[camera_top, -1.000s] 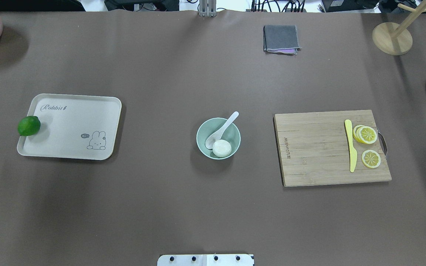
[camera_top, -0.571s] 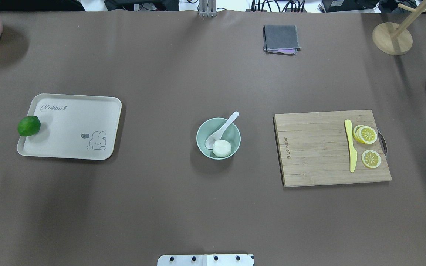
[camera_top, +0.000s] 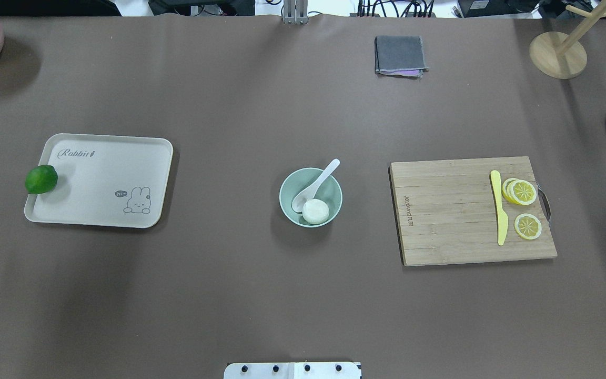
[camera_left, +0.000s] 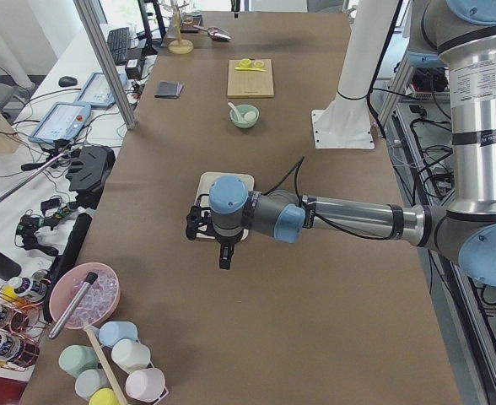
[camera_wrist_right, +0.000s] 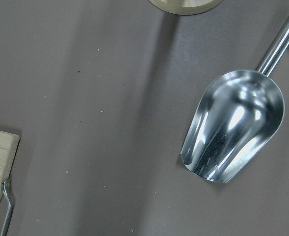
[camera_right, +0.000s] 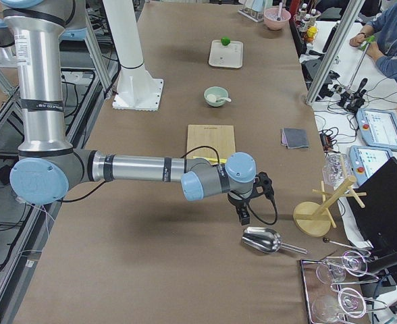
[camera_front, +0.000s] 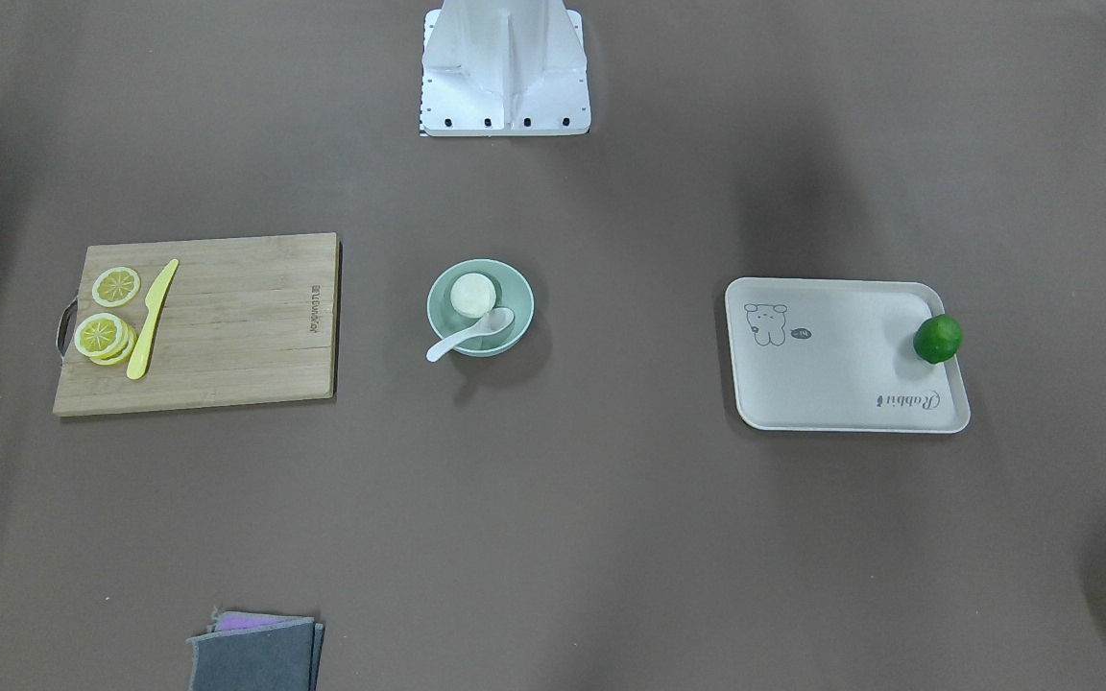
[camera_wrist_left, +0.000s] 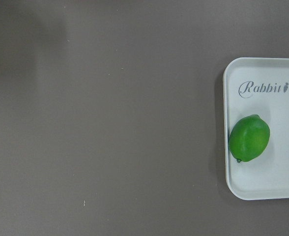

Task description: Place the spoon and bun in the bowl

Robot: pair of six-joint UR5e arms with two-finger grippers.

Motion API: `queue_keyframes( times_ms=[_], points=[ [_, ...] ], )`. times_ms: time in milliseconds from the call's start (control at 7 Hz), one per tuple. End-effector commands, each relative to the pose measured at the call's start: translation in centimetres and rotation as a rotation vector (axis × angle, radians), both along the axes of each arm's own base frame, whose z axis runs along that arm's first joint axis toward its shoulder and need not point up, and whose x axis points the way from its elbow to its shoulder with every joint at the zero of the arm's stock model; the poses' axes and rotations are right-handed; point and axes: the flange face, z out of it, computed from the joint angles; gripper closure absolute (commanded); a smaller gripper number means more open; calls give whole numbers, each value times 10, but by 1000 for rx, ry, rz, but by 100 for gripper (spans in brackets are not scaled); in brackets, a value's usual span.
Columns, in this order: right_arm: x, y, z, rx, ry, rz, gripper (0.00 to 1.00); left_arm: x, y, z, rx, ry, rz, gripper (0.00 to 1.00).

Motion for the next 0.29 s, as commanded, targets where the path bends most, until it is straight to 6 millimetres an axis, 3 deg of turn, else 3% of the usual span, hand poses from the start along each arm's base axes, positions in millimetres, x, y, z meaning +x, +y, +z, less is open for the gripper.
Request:
queue_keyframes(
  times_ms=[0,143],
  points=[
    [0,0,0,0,-1,0,0,-20,0,-5,13,-3,-46,2],
    [0,0,0,-2,-1,1,0,-20,0,-9,20,-3,-45,2]
  ],
)
